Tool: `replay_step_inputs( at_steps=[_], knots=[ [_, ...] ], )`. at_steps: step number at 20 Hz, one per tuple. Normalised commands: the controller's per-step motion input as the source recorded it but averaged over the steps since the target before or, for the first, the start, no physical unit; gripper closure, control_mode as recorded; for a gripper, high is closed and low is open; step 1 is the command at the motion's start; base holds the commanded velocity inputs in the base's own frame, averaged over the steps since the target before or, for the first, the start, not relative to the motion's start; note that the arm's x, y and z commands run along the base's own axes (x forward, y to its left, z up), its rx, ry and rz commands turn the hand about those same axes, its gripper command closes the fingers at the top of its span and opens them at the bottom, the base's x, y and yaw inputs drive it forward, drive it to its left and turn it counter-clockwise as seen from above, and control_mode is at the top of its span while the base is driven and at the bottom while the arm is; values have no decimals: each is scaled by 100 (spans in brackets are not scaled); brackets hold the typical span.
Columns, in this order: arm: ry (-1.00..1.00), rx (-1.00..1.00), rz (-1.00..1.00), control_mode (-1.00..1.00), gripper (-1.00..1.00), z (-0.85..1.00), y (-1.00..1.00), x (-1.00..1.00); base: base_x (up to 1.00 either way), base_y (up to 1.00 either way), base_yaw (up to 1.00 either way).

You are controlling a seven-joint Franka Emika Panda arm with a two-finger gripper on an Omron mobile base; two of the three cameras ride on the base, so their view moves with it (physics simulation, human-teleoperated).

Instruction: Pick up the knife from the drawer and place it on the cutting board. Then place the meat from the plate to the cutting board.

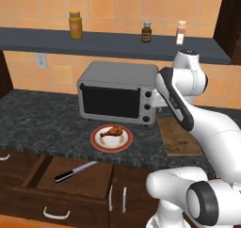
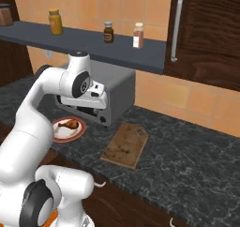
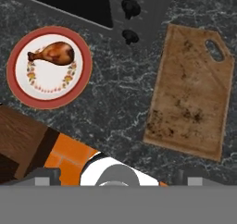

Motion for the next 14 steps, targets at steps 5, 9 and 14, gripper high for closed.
replay_step_inputs(
  at_steps=[5, 9, 14],
  knots=[
    [0, 0, 0, 100, -100, 0, 0, 0, -15, -16, 23],
    [0, 0, 0, 100, -100, 0, 0, 0, -22, 0, 0],
    [0, 0, 0, 100, -100, 0, 0, 0, -6, 0, 0]
  ],
)
